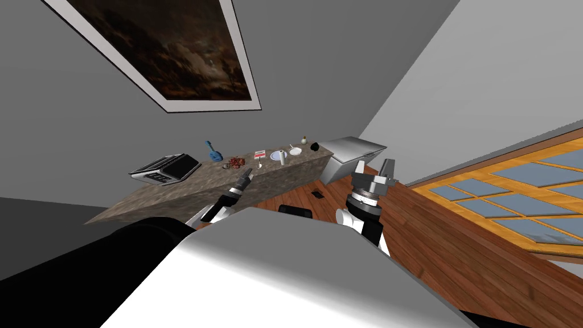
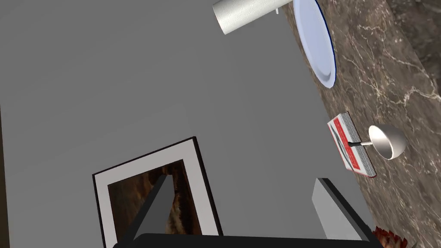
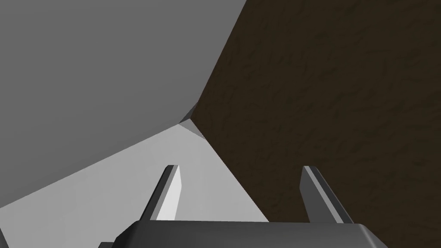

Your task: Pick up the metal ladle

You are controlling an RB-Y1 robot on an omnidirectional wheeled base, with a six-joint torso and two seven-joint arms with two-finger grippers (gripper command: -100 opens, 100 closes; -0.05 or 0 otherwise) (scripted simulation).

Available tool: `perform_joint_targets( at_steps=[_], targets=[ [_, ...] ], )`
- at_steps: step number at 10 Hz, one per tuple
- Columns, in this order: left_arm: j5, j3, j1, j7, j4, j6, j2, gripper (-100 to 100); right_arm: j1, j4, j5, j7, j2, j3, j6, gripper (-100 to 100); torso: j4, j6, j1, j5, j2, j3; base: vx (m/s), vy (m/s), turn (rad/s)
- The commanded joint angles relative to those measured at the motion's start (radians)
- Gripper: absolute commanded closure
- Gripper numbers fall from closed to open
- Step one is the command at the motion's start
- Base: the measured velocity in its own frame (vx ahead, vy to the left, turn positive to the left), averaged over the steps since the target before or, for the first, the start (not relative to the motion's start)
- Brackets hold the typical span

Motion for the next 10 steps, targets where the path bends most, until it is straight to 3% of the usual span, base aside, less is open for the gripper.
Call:
perform_joint_targets(
  at_steps=[1,2,5,6,7,8,9,10],
  targets=[
    [0.028,0.007,0.022,-0.011,0.039,0.023,0.05,-100,0.0,0.0,0.0,0.0,0.0,0.0,0.0,0,0.0,0.0,0.0,0.0,0.0,0.0,-0.02,-0.048,-0.067],
    [0.028,0.007,0.022,-0.011,0.039,0.023,0.055,-100,0.0,0.0,0.0,0.0,0.0,0.0,0.0,0,0.0,0.0,0.0,0.0,0.0,0.0,-0.016,-0.045,-0.064],
    [0.088,0.029,0.07,-0.026,0.091,0.08,0.145,-100,0.0,0.0,0.0,0.0,0.0,0.0,0.0,0,0.0,0.0,0.0,0.0,-0.001,-0.001,-0.003,-0.049,-0.097],
    [0.088,0.029,0.07,-0.026,0.091,0.08,0.159,-100,0.0,0.0,0.0,0.0,0.0,0.0,0.0,0,0.0,0.0,0.0,0.0,-0.001,-0.001,-0.001,-0.03,-0.053],
    [0.12,0.038,0.094,-0.034,0.115,0.112,0.198,-100,0.0,0.0,0.0,0.0,0.0,0.0,0.0,0,0.0,0.0,0.001,0.0,-0.002,-0.001,0.011,-0.042,-0.115],
    [0.12,0.038,0.094,-0.034,0.115,0.112,0.214,-100,0.0,0.0,0.0,0.0,0.0,0.0,0.0,0,0.0,0.0,0.0,0.0,-0.002,-0.001,0.011,-0.032,-0.056],
    [0.154,0.046,0.116,-0.042,0.139,0.145,0.246,-100,0.0,0.0,0.0,0.0,0.0,0.0,0.0,0,0.0,0.0,0.001,0.0,-0.002,-0.001,0.017,-0.034,-0.129],
    [0.154,0.046,0.116,-0.042,0.139,0.145,0.269,-100,0.0,0.0,0.0,0.0,0.0,0.0,0.0,0,-0.001,0.0,0.001,0.0,-0.003,-0.002,0.018,-0.021,-0.064]
  ],
)
